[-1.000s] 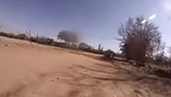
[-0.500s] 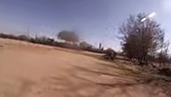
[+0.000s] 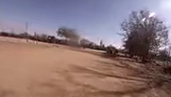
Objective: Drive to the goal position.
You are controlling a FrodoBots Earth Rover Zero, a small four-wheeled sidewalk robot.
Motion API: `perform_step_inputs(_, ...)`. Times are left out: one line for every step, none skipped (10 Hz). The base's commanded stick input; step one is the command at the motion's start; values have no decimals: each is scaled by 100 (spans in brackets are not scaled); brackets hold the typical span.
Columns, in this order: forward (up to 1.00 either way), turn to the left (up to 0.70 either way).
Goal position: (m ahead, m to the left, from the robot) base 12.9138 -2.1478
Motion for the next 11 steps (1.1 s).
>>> perform_step_inputs(100,0)
perform_step_inputs(100,0)
perform_step_inputs(100,0)
perform_step_inputs(100,0)
perform_step_inputs(100,0)
perform_step_inputs(100,0)
perform_step_inputs(100,0)
perform_step_inputs(100,0)
perform_step_inputs(100,0)
perform_step_inputs(100,0)
perform_step_inputs(100,0)
